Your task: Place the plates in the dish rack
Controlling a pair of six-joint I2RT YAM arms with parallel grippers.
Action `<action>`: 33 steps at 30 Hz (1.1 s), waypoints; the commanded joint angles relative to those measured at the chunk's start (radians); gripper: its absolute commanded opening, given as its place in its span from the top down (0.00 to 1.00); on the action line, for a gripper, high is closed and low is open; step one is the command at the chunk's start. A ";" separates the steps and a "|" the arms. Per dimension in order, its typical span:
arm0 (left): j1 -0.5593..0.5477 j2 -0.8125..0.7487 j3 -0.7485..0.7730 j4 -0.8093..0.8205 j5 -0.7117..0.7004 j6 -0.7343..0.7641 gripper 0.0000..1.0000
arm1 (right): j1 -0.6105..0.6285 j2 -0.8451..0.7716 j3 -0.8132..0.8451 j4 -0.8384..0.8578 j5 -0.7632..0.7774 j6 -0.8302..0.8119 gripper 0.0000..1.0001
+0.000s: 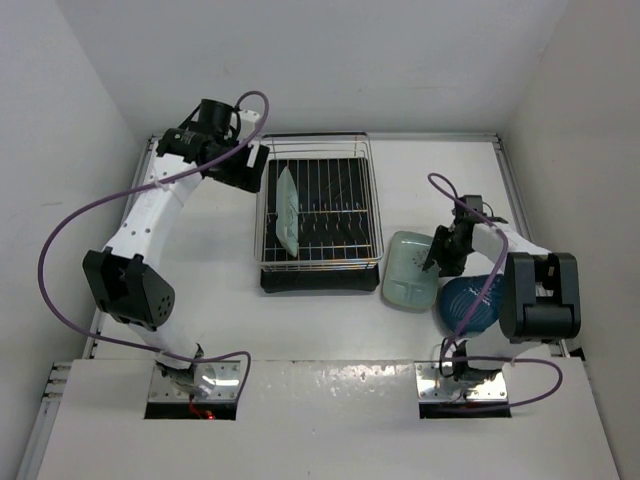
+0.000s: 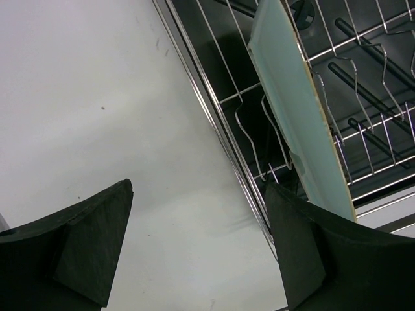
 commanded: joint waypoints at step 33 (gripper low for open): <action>-0.384 0.049 0.242 0.023 0.215 0.056 0.13 | -0.056 -0.467 0.188 0.056 0.189 -0.157 1.00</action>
